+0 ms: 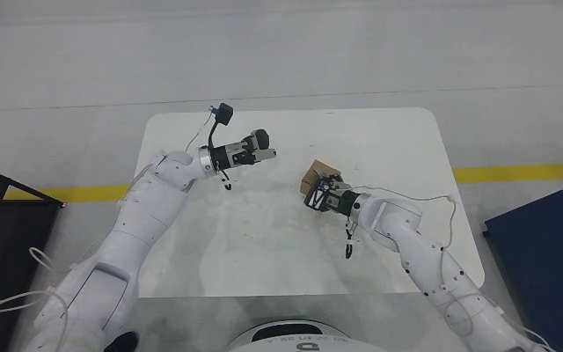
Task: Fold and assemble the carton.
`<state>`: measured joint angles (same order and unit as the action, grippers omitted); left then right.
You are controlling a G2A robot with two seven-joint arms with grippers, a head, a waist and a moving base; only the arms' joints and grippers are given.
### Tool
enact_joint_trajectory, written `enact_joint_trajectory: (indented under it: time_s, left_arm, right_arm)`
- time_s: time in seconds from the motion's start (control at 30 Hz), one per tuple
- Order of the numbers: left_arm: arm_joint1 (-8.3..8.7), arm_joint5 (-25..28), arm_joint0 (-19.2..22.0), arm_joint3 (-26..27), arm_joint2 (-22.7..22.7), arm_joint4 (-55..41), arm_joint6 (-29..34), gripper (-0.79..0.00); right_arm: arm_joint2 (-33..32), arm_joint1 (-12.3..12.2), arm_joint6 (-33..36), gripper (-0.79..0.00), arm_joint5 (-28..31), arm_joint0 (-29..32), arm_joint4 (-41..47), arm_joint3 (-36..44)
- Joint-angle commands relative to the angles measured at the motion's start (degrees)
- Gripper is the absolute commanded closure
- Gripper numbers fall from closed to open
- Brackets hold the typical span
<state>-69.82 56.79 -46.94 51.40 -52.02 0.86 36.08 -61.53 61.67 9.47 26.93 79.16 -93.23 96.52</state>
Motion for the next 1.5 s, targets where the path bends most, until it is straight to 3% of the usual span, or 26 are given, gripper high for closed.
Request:
enact_joint_trajectory:
  time_s: [0.0, 0.07, 0.23, 0.47, 0.67, 0.77, 0.97, 1.27, 1.47]
  left_arm:
    - [0.0, 0.0, 0.0, 0.0, 0.0, 0.0, 0.0, -0.785]
    - [0.0, 0.0, 0.0, 0.0, 0.0, 0.0, 0.0, -0.785]
    - [0.0, 0.0, 0.0, 0.0, 0.0, 0.0, 0.0, -0.785]
    - [0.0, 0.0, 0.0, 0.0, 0.0, 0.0, 0.0, -0.785]
    - [0.0, 0.0, 0.0, 0.0, 0.0, 0.0, 0.0, -0.785]
    - [0.0, 0.0, 0.0, 0.0, 0.0, 0.0, 0.0, -0.785]
    - [0.0, 0.0, 0.0, 0.0, 0.0, 0.0, 0.0, -0.785]
    - [0.0, 0.0, 0.0, 0.0, 0.0, 0.0, 0.0, -0.785]
    - [0.0, 0.0, 0.0, 0.0, 0.0, 0.0, 0.0, -0.785]
  right_arm:
    - [-0.13, -0.03, -0.15, -0.622, -0.15, 0.31, -0.27, 0.09]
    - [-0.35, -0.06, -0.45, -0.671, -0.43, 0.62, -0.38, 0.24]
    - [-1.63, -0.12, -3.45, -0.677, -2.28, 1.95, 0.71, 1.17]
    - [-4.06, -0.3, -7.89, -0.628, -3.47, 3.87, 3.44, 2.46]
    - [-7.53, -0.92, -13.44, -0.579, -3.13, 9.37, 6.62, 5.01]
    - [-6.96, -0.95, -11.04, -0.588, -0.33, 9.72, 7.9, 2.26]
    - [-5.26, -0.43, -7.43, -0.566, -0.08, 7.57, 10.11, 0.37]
    - [-7.34, -0.81, -10.04, -0.563, -1.9, 10.51, 8.67, 5.63]
    - [-5.03, -0.24, -9.44, -0.56, -2.32, 8.41, 9.07, 1.6]
